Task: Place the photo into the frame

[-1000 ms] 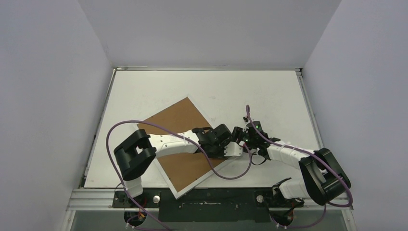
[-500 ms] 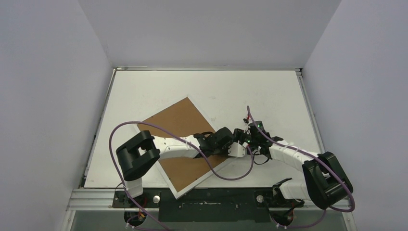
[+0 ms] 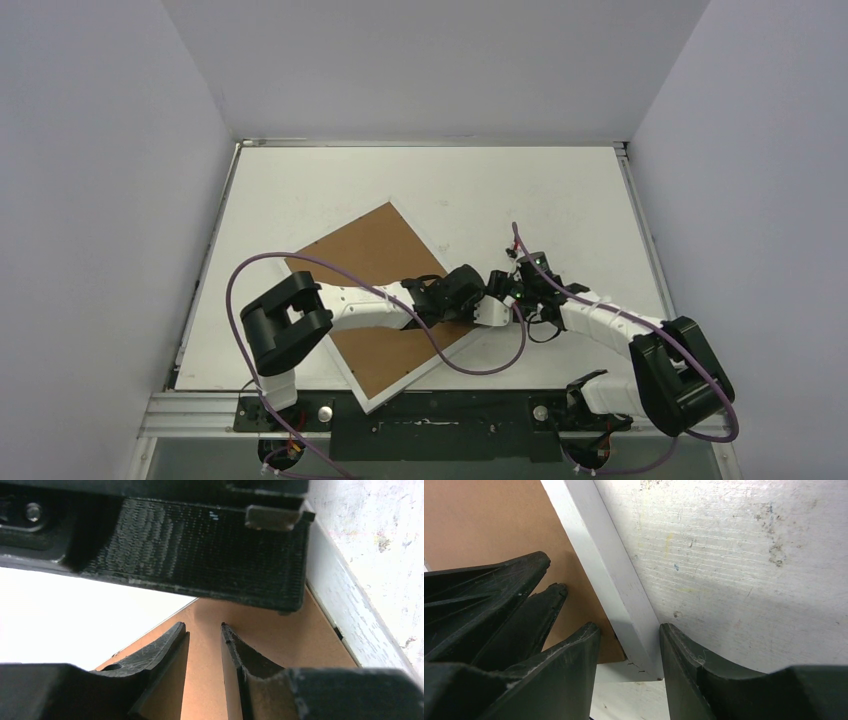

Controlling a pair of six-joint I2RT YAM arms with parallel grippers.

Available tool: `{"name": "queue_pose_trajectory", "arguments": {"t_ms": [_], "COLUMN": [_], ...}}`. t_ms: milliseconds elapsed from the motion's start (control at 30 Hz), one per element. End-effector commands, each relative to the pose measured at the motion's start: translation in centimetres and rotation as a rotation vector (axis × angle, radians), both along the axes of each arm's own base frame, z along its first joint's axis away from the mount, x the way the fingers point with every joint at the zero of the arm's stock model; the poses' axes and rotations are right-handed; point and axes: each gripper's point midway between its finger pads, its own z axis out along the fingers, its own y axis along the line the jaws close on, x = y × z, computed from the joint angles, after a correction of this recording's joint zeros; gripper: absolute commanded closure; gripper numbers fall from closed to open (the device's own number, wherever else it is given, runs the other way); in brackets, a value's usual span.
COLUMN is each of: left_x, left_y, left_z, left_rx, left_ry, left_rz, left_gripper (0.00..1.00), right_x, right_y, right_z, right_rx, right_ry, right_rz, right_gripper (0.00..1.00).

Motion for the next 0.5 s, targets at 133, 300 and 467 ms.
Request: {"name": "queue_pose_trajectory", "arguments": {"t_ms": [133, 300, 467], "left_x": [-4.2, -4.0, -6.9], "left_y": [4.9, 5.4, 5.3], "left_z": [-5.9, -1.6, -2.1], "left_rx": [0.246, 0.191, 0.187], "left_ry": [0.227, 0.34, 0.384], "left_rz": [-0.056, -0.061, -0.134], "left_gripper": [0.7, 0.68, 0.66], "right_x": [-13.1, -12.1, -11.6], "right_y": [-6.6, -6.6, -6.4], "right_z": [-6.0, -6.0, -5.9], "right_rx": [-0.339, -0.352, -0.35], "right_ry": [0.529, 0.497, 0.477], "right_rz": [0.014, -0.006, -0.013], "right_gripper": [0.61, 0.61, 0.61]}}
